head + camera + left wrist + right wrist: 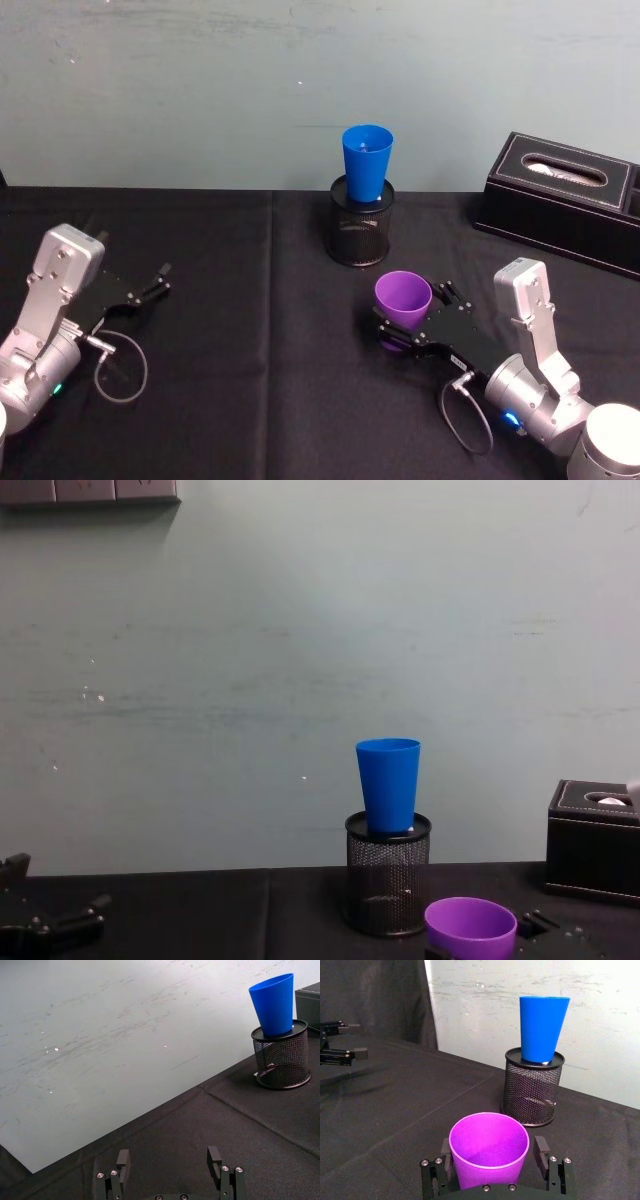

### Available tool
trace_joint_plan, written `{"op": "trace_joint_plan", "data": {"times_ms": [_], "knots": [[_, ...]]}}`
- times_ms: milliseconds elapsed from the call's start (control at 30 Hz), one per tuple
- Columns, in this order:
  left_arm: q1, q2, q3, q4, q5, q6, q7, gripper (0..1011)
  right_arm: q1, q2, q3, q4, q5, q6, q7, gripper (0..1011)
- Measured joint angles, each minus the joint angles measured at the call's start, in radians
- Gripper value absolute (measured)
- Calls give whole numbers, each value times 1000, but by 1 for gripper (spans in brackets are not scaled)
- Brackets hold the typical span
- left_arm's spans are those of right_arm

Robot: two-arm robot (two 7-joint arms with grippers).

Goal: Pick up one cup with a gripper and tap it against the other cup.

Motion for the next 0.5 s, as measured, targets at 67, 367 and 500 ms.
{"op": "trace_joint_plan", "data": {"times_ms": [67,367,500], "knots": [[0,0,0,0,0,0,0,1011,0,0,0,0,0,0,0,1003],[0,0,0,0,0,0,0,1011,0,0,0,0,0,0,0,1003],[0,0,0,0,0,0,0,1011,0,0,0,0,0,0,0,1003]]}}
